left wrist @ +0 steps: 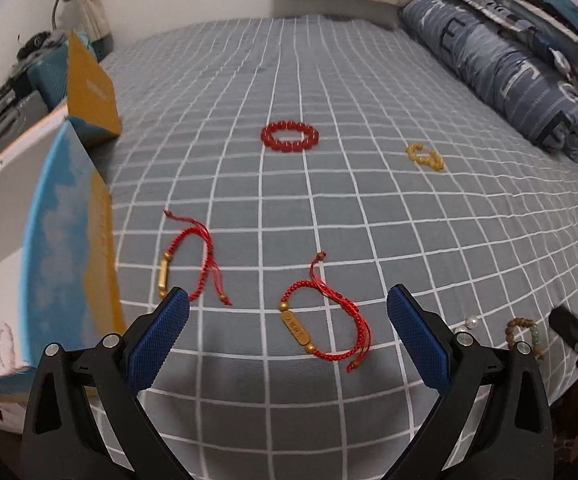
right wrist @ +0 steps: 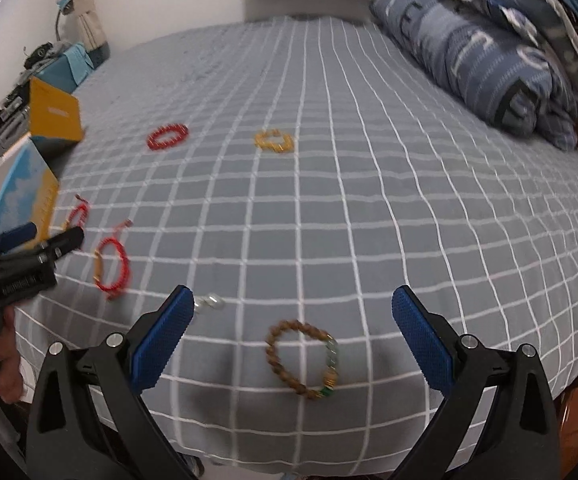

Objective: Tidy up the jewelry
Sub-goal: 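Move both tools back over the bed toward remaining bracelets, then grasp red cord bracelet with left tool while right tool grasps wooden bead bracelet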

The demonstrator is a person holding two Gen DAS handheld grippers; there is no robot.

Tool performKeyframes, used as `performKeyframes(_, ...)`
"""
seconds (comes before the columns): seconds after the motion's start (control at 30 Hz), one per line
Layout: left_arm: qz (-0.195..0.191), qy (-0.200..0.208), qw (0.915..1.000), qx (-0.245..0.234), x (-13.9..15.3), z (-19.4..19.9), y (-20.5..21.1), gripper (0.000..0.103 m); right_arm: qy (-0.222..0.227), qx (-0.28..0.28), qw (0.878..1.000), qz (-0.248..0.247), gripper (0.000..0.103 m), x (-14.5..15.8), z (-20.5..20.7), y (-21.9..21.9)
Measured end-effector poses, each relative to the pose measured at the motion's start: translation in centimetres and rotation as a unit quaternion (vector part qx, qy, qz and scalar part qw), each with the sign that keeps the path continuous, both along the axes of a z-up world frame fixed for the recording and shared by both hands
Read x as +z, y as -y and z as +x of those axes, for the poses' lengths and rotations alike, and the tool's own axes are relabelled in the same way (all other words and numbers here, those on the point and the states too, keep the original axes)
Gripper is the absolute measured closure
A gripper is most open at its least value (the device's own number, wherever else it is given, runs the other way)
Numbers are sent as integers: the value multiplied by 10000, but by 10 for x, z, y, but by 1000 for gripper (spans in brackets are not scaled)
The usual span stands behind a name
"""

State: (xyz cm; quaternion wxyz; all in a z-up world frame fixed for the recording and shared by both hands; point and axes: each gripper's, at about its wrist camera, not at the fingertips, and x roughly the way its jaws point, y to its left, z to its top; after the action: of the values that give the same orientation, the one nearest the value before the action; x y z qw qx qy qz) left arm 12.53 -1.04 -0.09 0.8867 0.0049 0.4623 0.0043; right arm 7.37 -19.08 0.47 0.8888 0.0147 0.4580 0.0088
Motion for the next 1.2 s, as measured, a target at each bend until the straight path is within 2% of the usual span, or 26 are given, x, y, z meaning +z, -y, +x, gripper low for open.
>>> performKeyframes(0.13,-163,-183,9997,57,-15,8,4,6,-213,3,9998,18,8,-18,0,11)
performKeyframes(0.43,-52,-562,9984,73,-50,19,15,6,-575,75,9983,81,8,-46,6,17)
performKeyframes(0.63,-288,-717,9970,107,-62,25,14,6,-783,48,9969,95,9,-55,11,17)
performKeyframes(0.73,-260,-734,9969,93,-64,24,15,8,-920,29,9957,98,18,-61,15,18)
performKeyframes(0.8,-233,-770,9967,64,-66,24,17,20,-1014,9,9948,-15,24,-65,17,18)
performKeyframes(0.83,-248,-784,9966,42,-66,23,17,21,-1035,12,9946,-39,25,-66,17,17)
performKeyframes(0.9,-267,-784,9966,8,-65,23,18,32,-1054,-1,9944,-75,31,-66,19,16)
performKeyframes(1.0,-367,-804,9961,-70,-63,22,18,41,-1080,11,9941,-130,46,-65,20,14)
performKeyframes(1.13,-378,-813,9959,-109,-62,20,17,50,-1105,31,9937,-170,59,-64,20,12)
performKeyframes(1.2,-383,-829,9958,-108,-61,20,17,58,-1098,18,9938,-201,69,-64,21,13)
